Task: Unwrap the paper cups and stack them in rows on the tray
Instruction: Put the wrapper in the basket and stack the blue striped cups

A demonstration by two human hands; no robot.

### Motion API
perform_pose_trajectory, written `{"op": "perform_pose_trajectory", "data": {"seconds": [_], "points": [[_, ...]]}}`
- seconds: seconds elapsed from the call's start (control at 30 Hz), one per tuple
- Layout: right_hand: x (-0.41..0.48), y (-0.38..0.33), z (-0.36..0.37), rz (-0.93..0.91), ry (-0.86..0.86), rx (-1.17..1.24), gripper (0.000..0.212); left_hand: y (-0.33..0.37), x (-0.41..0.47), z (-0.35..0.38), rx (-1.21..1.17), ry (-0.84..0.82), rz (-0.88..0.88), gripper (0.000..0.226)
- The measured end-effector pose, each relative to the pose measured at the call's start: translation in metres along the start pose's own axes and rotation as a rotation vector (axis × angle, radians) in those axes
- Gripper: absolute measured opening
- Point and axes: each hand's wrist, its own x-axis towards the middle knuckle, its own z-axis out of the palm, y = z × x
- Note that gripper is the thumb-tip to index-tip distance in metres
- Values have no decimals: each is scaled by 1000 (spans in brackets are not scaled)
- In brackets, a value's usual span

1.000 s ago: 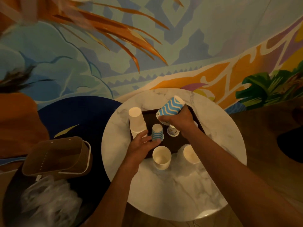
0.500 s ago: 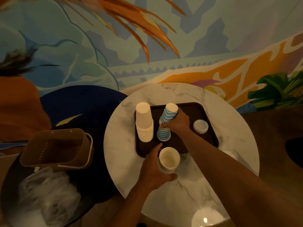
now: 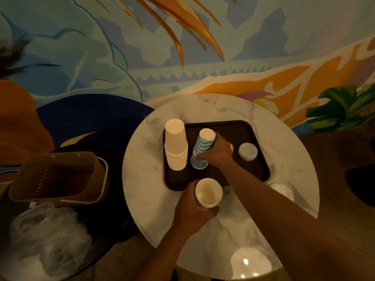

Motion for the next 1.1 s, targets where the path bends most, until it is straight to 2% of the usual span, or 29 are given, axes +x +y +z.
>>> {"op": "perform_pose_trajectory", "data": {"seconds": [0.33,0.53,0.6,0.73,0.77,0.87,0.93,1.1], "points": [[8,4,12,86,-41,-138,88,-5,2,4,4,-20,-28,87],[-12,-26,-18,114,-56,-243,107,-3,-2,3,-55,-10,-20,87],[-32,-43,-39,49,-110,-382,102,-3,-2,2,-77,-4,-17,87],[-94,-74,-67,-150,-580,-783,76,2,-6,1,-127,4,-65,88],[-107,-76,-67,-204,-648,-881,74,2,-6,2,-136,6,-81,86],[-128,-70,-56,-311,-617,-1011,86,9,-11,1,-167,6,-93,84],[-133,-64,-47,-334,-587,-1046,92,12,-12,4,-133,-10,-111,94],[-136,-62,-39,-383,-569,-1079,89,15,-13,6,-107,5,-155,93]]}}
